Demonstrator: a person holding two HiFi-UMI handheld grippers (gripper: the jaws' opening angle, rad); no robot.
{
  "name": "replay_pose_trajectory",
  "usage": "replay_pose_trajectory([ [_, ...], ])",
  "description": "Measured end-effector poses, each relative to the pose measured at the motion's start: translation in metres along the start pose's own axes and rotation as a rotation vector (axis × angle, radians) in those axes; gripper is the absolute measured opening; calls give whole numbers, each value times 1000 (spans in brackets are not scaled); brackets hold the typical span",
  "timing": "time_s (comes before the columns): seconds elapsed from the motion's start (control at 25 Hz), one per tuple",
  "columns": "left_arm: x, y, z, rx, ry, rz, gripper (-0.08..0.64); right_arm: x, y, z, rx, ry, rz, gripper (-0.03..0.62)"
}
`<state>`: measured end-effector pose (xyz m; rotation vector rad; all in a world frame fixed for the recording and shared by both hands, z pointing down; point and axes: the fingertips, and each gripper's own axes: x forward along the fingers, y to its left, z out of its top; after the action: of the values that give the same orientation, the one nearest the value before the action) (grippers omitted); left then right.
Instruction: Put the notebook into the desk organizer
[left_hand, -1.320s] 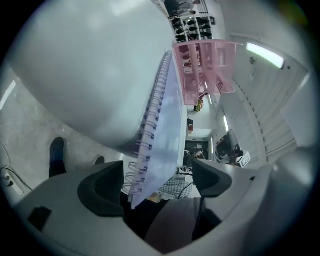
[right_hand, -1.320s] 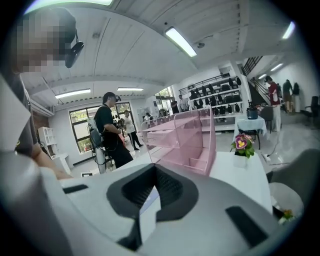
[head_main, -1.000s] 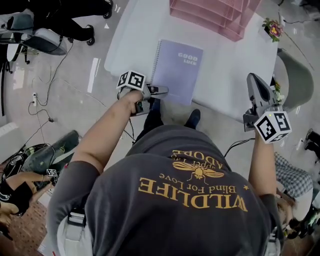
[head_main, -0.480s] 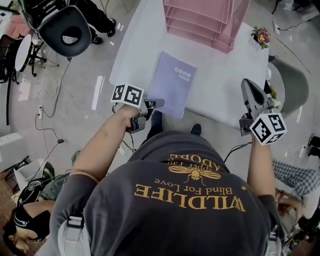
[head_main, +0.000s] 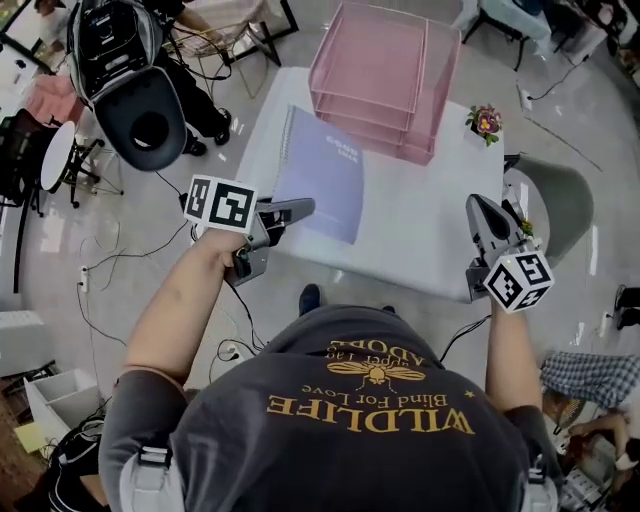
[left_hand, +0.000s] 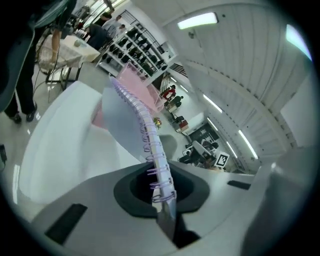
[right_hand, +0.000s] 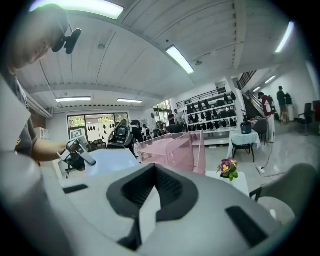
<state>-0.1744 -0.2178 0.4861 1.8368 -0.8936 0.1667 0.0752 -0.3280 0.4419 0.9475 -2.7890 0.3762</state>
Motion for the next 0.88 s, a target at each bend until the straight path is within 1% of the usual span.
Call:
replay_pose_trajectory([
  [0.16,-25,-41,62,129,-25,-9,32,1,-10,22,-12,-35,-19,0],
  [0.32,-32,-81,115,225,-34,-40,37,8,-21,42,-30,-56,-29,0],
  [0.56,-32,-120,157,312,-28,-75,41,25,-35,64,-57,-73,-53,0],
  [0.72,-36,-133,181,364,-33,-102,34,40,-39,83,-83,-86,-80,0],
  [0.88,-31,-144,214,415,-26,-131,34,54,-42,104,-91,-107,-122,0],
])
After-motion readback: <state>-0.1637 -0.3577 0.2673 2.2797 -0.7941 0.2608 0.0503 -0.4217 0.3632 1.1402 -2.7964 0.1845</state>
